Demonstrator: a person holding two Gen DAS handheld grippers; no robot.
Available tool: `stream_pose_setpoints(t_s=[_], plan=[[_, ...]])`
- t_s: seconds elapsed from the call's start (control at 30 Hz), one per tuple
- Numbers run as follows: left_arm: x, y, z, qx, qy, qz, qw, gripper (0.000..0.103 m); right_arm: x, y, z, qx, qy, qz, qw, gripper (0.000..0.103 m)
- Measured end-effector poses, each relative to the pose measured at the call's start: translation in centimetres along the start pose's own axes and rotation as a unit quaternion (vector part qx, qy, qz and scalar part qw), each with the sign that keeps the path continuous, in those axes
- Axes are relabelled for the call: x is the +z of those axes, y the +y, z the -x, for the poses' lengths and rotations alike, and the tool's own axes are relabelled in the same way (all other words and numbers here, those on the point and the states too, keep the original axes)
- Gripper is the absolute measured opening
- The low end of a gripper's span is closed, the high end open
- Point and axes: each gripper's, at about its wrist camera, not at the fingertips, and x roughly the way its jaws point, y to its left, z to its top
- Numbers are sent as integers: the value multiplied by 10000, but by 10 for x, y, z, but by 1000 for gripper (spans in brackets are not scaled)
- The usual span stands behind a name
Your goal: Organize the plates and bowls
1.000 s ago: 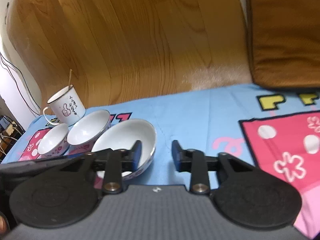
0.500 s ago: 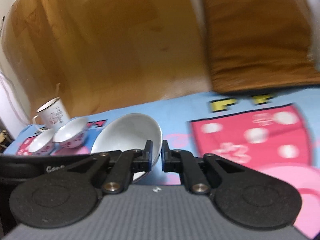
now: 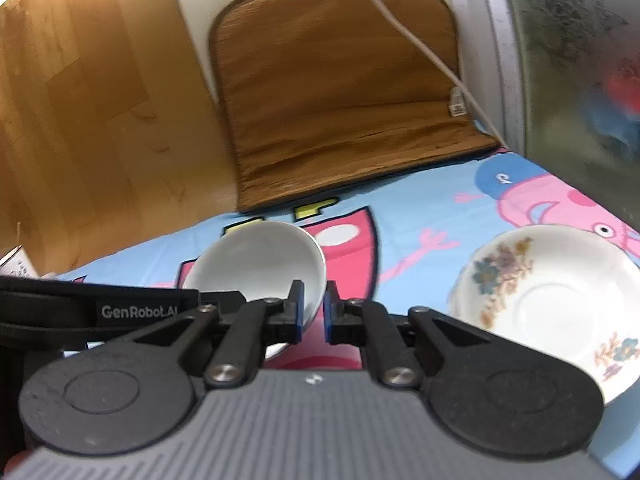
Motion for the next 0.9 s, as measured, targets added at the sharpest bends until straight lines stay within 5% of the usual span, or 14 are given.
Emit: stream_pose_setpoints(t_s=[0.23,0.37,0.6,0.73,0.9], plan=[[5,-3,-5,228,-9,-71,9997,21,-4,-2,3,-87,-273,23,9996,20],[5,3,14,251,-201,-47,9995,24,-4,1,17,-135,-659,92,9977,33],[-20,27,62,560,-617,-143,9964,26,-8,30,50,175,-1257,525,9905,33],[-45,56,85,1030,-626,-139,9926,27,-17,57,41,809,-682,735,9917,34],[-78,110,107,1563,-399,166,9868,32,-31,86,5,1567,805,585,9826,33]])
